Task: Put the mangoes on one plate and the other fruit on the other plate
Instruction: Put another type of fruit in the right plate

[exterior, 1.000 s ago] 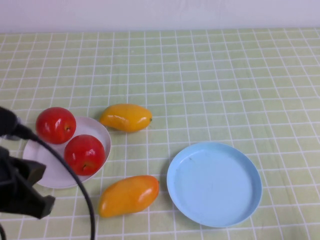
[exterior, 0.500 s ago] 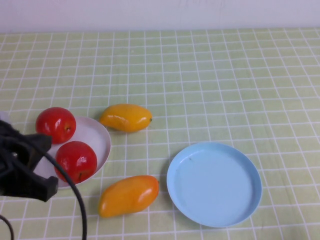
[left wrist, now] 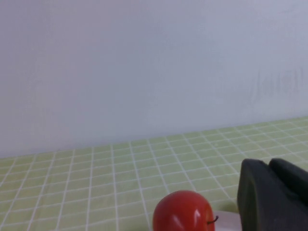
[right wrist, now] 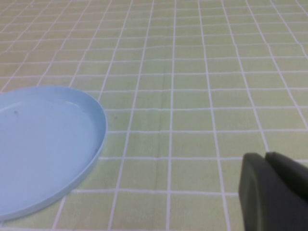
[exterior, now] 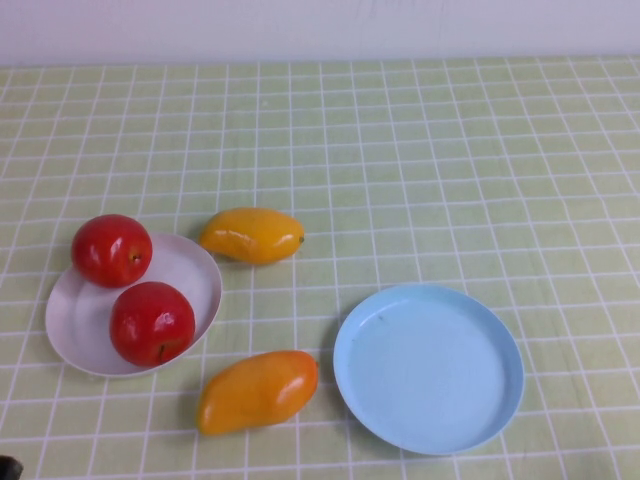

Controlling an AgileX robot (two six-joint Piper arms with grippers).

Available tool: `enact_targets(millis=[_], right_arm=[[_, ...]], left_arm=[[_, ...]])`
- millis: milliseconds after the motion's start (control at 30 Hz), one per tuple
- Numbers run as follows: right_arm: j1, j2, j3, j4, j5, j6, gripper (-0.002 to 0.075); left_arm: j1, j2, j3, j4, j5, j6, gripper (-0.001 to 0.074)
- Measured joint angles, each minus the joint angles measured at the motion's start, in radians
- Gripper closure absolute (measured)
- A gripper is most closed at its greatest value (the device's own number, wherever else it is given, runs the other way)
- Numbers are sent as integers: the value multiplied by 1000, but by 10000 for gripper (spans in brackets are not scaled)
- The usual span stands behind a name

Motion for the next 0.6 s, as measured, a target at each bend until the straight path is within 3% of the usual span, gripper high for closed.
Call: enact_targets(millis=[200,600], right_arm=[[0,0,0,0,0,0,742],[0,0,0,0,0,0,742]], left_arm=[[63,-150,104,-36,44,0,731],[71,-250,108,-46,519,0,731]])
